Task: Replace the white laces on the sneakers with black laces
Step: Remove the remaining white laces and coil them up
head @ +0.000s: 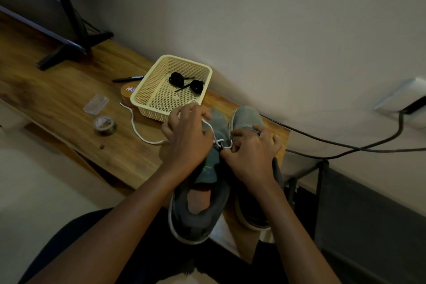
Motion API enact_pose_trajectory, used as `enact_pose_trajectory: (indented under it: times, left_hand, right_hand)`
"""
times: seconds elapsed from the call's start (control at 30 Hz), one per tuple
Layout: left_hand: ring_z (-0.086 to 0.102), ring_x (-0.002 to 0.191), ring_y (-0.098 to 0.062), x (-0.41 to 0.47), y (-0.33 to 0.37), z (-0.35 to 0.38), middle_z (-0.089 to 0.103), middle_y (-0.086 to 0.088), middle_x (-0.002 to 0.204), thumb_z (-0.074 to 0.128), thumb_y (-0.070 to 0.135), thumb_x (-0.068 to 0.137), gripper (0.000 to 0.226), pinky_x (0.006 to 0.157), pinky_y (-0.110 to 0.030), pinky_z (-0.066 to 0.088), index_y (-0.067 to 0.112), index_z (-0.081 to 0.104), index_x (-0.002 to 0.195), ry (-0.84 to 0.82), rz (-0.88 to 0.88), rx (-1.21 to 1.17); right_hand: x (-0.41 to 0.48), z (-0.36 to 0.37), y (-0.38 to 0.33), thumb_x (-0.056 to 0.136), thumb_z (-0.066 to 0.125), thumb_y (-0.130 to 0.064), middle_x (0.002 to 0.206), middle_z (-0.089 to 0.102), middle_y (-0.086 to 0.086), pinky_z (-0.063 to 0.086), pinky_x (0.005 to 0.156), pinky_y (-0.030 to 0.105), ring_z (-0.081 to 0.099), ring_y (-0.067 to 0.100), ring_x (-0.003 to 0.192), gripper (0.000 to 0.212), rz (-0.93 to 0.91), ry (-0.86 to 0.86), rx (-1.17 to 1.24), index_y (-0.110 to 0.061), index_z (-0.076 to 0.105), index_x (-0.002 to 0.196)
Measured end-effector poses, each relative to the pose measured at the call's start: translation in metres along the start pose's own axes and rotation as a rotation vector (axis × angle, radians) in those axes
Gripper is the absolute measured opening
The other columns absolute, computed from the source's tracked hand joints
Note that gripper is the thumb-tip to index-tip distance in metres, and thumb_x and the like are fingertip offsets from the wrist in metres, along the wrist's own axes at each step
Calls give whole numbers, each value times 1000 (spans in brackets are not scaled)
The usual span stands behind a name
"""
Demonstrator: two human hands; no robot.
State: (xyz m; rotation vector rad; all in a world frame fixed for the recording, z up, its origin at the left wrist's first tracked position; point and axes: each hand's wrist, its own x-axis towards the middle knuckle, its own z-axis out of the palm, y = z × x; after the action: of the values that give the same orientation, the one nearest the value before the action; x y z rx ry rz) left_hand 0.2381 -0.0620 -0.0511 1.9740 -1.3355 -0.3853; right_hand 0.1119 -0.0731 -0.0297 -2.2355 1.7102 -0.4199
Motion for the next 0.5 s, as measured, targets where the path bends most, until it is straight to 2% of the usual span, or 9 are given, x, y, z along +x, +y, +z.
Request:
enact_pose_trajectory:
  times: [0.1,0.17,0.27,0.33,0.4,0.5]
  left_hand:
    - [-5,143,-23,-2,0,1,12,4,153,67,20,75,46,110,-48,2,36,47,114,-194,88,181]
    - [-12,143,-28,-3,-1,2,5,2,157,68,29,78,37,112,-53,-2,38,53,111,-287,104,310]
    - [-7,144,-29,-5,1,2,14,3,156,66,38,82,18,112,-55,1,36,62,100,-272,80,352]
    - [-2,143,-27,-5,2,2,22,7,153,64,38,84,12,111,-53,1,34,64,96,-250,90,358]
    - [2,143,-24,-6,1,4,27,9,150,63,36,86,9,111,-51,2,32,64,94,-227,87,335]
    - [11,141,-20,-6,-1,6,37,10,145,64,35,86,8,111,-45,8,30,59,90,-142,41,231]
  right_hand:
    - [1,1,1,80,62,-27,122,60,-10,2,113,44,19,18,137,17,-1,-9,-2,-17,70,91]
    - [2,3,2,79,62,-28,124,59,-13,3,113,46,20,18,137,11,-1,-24,-5,-19,67,76]
    - [1,3,1,79,62,-29,125,59,-14,4,112,48,21,18,137,17,-6,-34,0,-23,57,64]
    - [2,3,2,80,62,-29,123,60,-13,3,112,46,20,17,137,10,-4,-17,-1,-21,65,74]
    - [2,3,3,80,62,-29,123,59,-13,2,112,44,20,17,136,13,-2,-16,-9,-19,69,84]
    - [3,4,3,80,62,-29,125,58,-14,2,111,42,20,17,136,11,-2,-12,-16,-20,67,77]
